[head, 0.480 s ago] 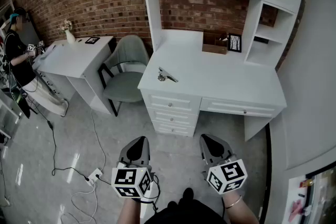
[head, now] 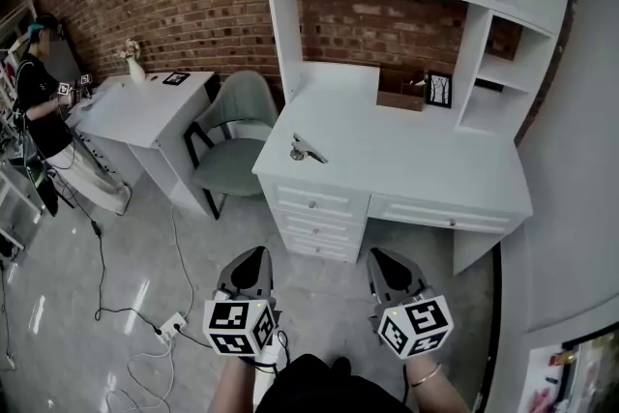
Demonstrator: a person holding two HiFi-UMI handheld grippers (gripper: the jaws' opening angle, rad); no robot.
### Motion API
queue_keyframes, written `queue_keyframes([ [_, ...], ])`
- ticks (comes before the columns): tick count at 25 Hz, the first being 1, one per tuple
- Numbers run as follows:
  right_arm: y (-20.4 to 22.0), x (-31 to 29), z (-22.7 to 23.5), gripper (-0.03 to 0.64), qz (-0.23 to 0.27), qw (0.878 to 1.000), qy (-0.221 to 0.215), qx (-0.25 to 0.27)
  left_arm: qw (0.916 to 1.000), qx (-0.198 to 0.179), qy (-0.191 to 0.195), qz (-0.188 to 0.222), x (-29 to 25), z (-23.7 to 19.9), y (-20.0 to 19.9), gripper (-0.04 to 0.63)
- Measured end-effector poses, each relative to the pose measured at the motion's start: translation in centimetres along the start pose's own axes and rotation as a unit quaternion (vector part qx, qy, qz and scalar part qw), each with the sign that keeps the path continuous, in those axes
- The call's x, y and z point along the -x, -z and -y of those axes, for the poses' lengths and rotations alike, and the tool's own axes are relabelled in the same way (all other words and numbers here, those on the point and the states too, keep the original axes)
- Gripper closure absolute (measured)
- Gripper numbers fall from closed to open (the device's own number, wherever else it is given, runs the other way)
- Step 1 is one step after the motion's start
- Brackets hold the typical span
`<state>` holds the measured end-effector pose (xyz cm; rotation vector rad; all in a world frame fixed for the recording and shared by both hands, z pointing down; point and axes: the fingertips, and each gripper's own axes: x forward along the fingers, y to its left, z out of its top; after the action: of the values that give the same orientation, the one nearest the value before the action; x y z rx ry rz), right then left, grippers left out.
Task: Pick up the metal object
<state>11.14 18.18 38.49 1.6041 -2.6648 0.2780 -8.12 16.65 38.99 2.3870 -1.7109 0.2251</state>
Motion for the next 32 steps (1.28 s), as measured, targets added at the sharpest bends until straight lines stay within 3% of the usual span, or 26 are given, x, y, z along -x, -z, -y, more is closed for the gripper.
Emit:
queue_keyframes([
  [8,-1.2,-3.2,1.7,0.612,0.02,1.0,-0.008,-0.006,0.9996,-0.029,-0.005,-0.002,-4.3,-1.2,-1.0,0.584],
  [17,-2.6,-12.8,6.1,0.612,0.023,1.0,0.02,0.001,0.9997,-0.018,0.009,-0.016,-14.6,-6.2,-1.8,0.584],
  [27,-4.4,-23.4,9.3,0.612,0.021,0.998,0.065,-0.01,0.9971,0.038,0.06,-0.027,-25.0,-11.6,-3.0,0.565],
  [32,-4.5,-26.5,9.9,0.612,0.009,0.997,0.078,-0.007,0.991,0.091,0.086,-0.047,-28.8,-13.2,-2.1,0.515],
])
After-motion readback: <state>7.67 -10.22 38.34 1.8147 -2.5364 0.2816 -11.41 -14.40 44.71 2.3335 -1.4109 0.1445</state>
